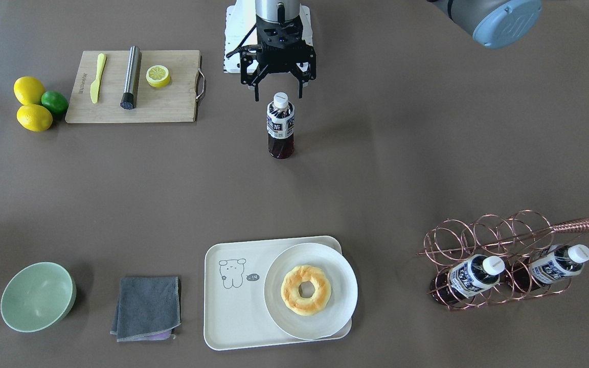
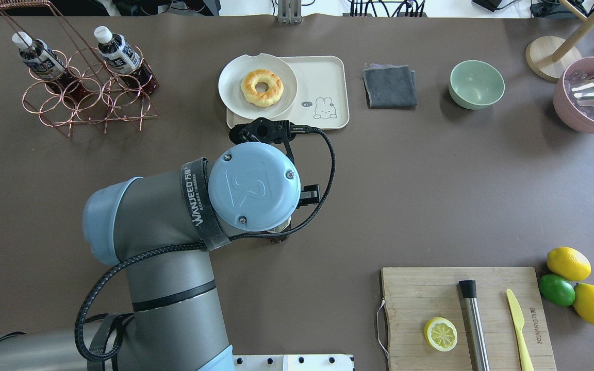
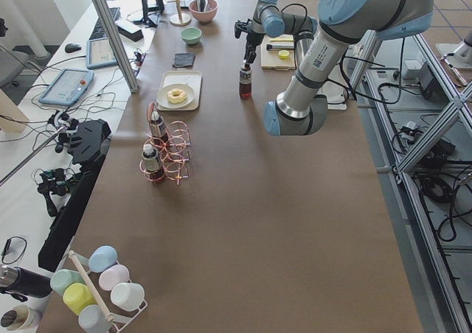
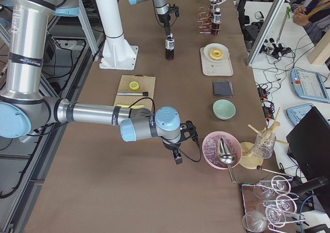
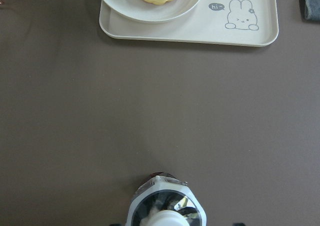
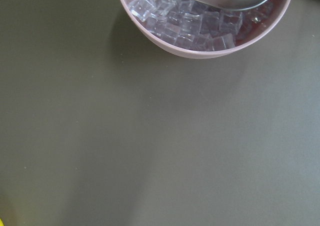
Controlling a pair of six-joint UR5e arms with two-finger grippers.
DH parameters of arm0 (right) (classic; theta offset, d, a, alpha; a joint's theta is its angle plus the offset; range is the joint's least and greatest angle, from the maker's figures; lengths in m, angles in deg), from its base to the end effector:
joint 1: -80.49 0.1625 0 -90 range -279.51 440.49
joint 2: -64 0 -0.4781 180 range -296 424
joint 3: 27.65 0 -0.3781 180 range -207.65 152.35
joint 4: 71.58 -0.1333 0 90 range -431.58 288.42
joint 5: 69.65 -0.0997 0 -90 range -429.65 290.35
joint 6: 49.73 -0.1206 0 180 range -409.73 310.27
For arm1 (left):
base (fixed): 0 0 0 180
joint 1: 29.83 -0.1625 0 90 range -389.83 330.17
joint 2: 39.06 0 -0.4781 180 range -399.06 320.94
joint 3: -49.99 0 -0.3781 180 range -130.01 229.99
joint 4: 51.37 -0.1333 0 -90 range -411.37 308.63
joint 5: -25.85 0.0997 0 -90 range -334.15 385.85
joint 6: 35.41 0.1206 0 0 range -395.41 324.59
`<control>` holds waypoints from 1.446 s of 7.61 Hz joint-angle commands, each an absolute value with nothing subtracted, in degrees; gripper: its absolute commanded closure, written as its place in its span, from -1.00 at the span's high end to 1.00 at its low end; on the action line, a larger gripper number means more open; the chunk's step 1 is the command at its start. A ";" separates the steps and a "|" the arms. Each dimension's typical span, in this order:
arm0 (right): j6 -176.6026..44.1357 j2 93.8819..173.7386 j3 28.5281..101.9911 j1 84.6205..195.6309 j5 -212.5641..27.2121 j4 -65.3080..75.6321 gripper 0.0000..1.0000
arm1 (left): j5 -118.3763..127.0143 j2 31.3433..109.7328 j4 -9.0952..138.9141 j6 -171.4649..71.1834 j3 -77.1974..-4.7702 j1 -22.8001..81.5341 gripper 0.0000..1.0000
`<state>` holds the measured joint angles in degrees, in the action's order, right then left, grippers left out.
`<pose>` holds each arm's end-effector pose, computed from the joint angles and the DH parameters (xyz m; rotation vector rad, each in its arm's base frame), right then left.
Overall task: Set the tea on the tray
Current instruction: 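Carry the tea bottle with the left gripper and set it on the table, then release the bottle and withdraw the left arm while the right gripper reaches for it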
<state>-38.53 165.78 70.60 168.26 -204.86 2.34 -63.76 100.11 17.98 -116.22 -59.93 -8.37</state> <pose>0.0323 -0.3971 0.7151 0.2694 -0.7702 -0.3077 0.5587 -0.3638 0.1273 0.2300 0.8152 -0.2041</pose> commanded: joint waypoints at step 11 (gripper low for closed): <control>-117.03 138.16 100.31 124.31 -193.88 10.44 0.98 | -90.07 73.55 26.84 -75.06 -68.05 24.57 0.95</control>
